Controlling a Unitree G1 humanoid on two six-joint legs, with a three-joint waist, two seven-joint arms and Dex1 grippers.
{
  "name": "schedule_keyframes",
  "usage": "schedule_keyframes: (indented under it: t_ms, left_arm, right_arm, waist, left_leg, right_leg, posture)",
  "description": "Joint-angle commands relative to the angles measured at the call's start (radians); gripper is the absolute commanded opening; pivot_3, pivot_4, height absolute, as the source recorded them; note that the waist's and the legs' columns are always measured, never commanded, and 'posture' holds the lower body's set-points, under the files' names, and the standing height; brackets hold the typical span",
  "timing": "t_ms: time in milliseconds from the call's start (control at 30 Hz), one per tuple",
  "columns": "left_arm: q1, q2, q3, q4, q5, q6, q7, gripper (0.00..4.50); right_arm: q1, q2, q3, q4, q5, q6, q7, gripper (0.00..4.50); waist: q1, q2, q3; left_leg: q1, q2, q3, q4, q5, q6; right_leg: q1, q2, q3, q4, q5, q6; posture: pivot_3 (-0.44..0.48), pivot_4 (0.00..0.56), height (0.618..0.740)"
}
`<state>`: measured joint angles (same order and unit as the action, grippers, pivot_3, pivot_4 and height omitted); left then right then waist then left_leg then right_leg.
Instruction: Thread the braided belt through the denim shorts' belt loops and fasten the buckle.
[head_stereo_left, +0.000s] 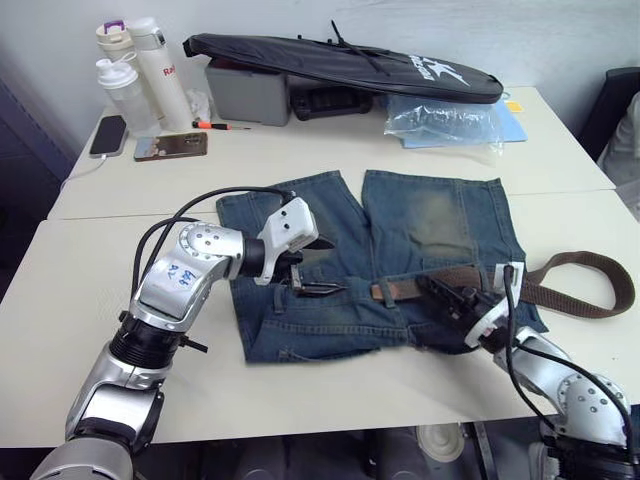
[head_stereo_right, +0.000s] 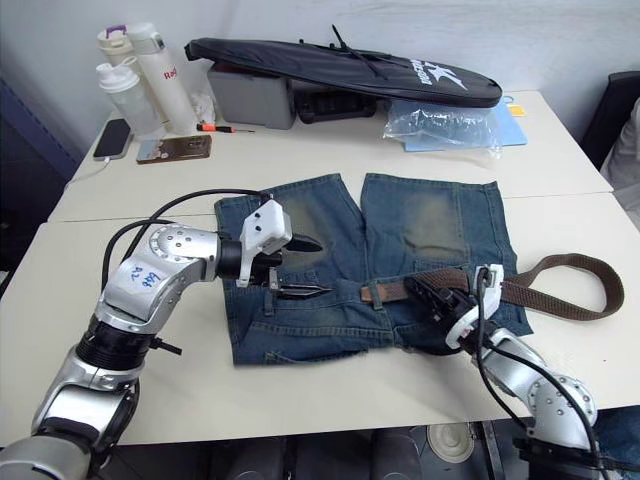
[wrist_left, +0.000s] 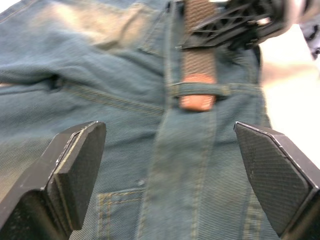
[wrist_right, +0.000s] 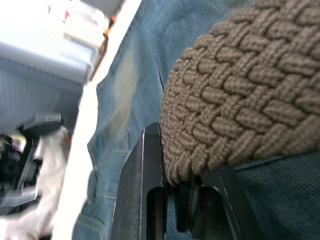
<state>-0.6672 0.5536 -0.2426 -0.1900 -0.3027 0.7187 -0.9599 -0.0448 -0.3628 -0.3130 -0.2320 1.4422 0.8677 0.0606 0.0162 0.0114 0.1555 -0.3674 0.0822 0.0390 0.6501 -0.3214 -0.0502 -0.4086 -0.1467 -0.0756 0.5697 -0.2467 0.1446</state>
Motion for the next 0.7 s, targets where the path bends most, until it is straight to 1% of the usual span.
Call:
schedule_keyframes:
  t_ms: [33,167,267,400,533,600,700]
  left_arm:
    - [0.0,0.024,0.032,-0.039,-0.019,-0.005,-0.011,4.5]
    - [0.002,0.041,0.038,-0.04,-0.024,-0.006,-0.014,4.5]
    - [0.008,0.053,0.043,-0.043,-0.028,-0.01,-0.018,4.5]
    - [0.018,0.067,0.05,-0.046,-0.031,-0.017,-0.027,4.5]
    - [0.019,0.071,0.055,-0.048,-0.029,-0.015,-0.027,4.5]
    - [0.021,0.078,0.059,-0.051,-0.03,-0.013,-0.029,4.5]
    - [0.019,0.094,0.059,-0.043,-0.024,-0.023,-0.038,4.5]
  right_arm:
    - [-0.007,0.049,0.039,-0.043,0.0,-0.012,-0.028,0.09]
    - [-0.008,0.117,0.096,-0.067,-0.023,-0.018,-0.074,0.09]
    - [0.0,0.145,0.13,-0.074,-0.048,-0.012,-0.093,0.09]
    - [-0.001,0.187,0.158,-0.044,-0.087,-0.018,-0.14,0.09]
    - [-0.023,0.206,0.19,-0.025,-0.18,-0.04,-0.119,0.09]
    - [-0.051,0.22,0.237,-0.021,-0.238,-0.043,-0.096,0.09]
    - [-0.071,0.218,0.273,-0.016,-0.279,-0.013,-0.075,0.09]
  waist:
    - [-0.001,0.0,0.0]
    - [-0.003,0.0,0.0]
    - [-0.01,0.0,0.0]
    - [-0.019,-0.003,-0.002]
    - [-0.021,-0.008,-0.005]
    - [-0.028,-0.011,-0.006]
    - [-0.042,-0.012,-0.006]
  left_leg:
    - [0.0,0.0,0.0,0.0,0.0,0.0]
    - [0.0,0.0,0.0,0.0,0.0,0.0]
    - [0.0,0.0,0.0,-0.001,0.0,0.0]
    - [0.001,0.0,0.0,-0.001,0.0,0.0]
    - [0.003,0.001,0.0,-0.002,0.0,0.0]
    - [0.006,0.001,0.0,-0.002,0.0,0.001]
    - [0.011,0.001,0.0,-0.002,-0.001,0.001]
  right_leg:
    - [0.0,0.0,0.0,0.0,0.0,0.0]
    - [0.0,0.0,0.0,0.0,0.0,0.0]
    - [-0.001,0.0,0.0,0.002,0.0,-0.001]
    - [-0.001,0.0,0.0,0.002,-0.001,-0.001]
    - [-0.001,0.001,0.0,0.003,-0.001,-0.002]
    - [0.0,0.001,0.0,0.005,-0.001,-0.002]
    - [0.001,0.002,0.001,0.005,-0.004,-0.007]
  posture:
    - [0.0,0.15,0.74]
    - [0.0,0.15,0.74]
    - [0.0,0.15,0.74]
    - [0.0,0.15,0.74]
    - [0.0,0.15,0.74]
    - [0.0,0.15,0.74]
    - [0.0,0.15,0.74]
